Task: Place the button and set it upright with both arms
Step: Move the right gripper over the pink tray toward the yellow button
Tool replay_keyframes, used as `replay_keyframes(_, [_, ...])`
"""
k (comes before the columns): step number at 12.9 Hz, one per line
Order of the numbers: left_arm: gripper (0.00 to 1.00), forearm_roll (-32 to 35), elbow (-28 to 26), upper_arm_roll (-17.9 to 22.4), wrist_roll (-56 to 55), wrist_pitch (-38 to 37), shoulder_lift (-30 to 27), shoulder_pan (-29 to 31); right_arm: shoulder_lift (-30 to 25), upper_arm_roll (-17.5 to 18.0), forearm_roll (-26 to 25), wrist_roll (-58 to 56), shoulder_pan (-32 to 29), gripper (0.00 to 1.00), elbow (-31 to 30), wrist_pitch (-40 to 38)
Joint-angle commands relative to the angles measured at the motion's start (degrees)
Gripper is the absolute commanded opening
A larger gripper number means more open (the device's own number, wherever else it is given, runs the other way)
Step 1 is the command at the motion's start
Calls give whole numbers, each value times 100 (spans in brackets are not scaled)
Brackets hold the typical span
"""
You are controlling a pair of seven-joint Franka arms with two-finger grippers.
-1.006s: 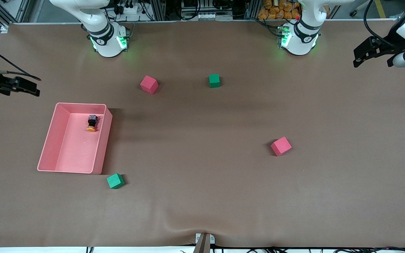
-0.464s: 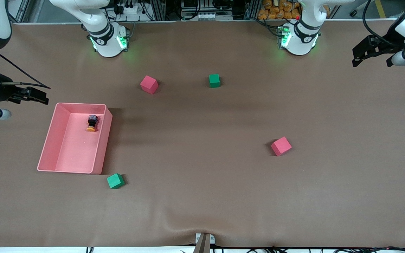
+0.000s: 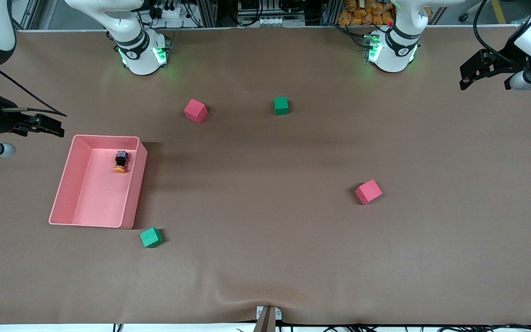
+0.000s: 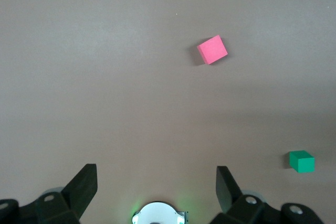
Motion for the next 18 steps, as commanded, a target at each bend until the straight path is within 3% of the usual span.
replay_keyframes(1, [100,-1,65,-16,-60,53,193,-11,-44,-9,6,11,20,100,-47,54])
replay_keyframes(18, [100,-10,65,-297,37,123,448,-29,-44,-9,6,19,38,100,-47,81])
